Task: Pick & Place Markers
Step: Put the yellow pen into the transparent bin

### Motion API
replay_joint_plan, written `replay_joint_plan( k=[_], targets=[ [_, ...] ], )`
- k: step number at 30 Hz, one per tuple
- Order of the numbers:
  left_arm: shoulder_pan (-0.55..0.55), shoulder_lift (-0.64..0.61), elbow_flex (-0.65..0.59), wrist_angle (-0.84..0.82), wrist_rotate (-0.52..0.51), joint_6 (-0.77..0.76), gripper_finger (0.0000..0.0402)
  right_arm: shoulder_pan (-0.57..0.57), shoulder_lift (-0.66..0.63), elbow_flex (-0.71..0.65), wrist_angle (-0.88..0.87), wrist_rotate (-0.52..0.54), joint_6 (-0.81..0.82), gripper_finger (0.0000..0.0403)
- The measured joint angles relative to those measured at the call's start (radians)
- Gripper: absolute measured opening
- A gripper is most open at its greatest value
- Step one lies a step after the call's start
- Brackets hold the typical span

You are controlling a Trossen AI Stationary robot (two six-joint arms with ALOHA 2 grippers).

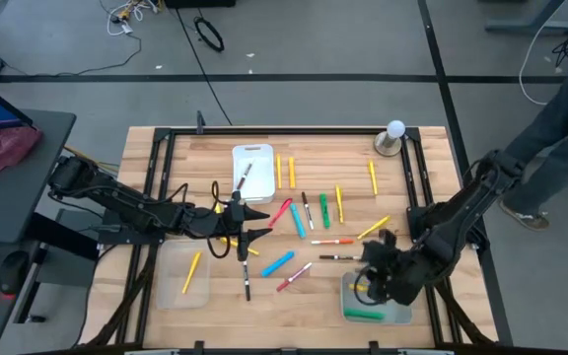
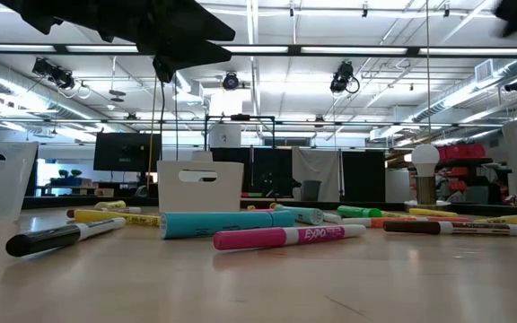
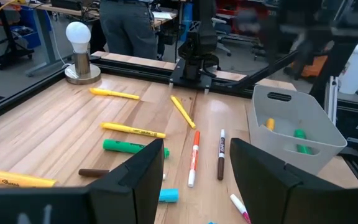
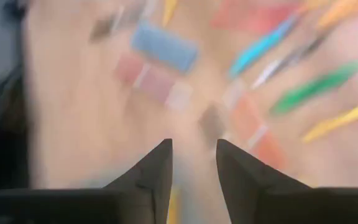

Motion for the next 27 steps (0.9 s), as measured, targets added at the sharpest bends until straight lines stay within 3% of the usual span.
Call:
replay_joint_plan(
  k=[3,5,11,18,22,27],
  targets=[
    [0.000,0.000,0.000,0.000,0.000,0.000,0.0193,-0.018,-0.001,0.000,-0.016,0.236,-0.012,0.0115],
    [0.000,0.000,0.000,0.000,0.000,0.000,0.0192,-0.058,-0.001,0.000,-0.042,0.248,-0.001,0.0111],
    [0.000,0.000,0.000,0.000,0.000,0.000,0.0192,-0.230,0.000,0.000,-0.164,-0.024,-0.064,0.0121],
    [0.000,0.000,0.000,-0.002,0.000,0.001,0.0193,-0.396,0.000,-0.096,-0.254,-0.303,-0.304,0.0182],
    [0.000,0.000,0.000,-0.006,0.000,0.002,0.0193,-0.444,0.000,-0.249,-0.207,-0.373,-0.468,0.0211],
    [0.000,0.000,0.000,-0.008,0.000,0.004,0.0193,-0.502,0.001,-0.431,-0.012,-0.430,-0.612,0.0217]
  ],
)
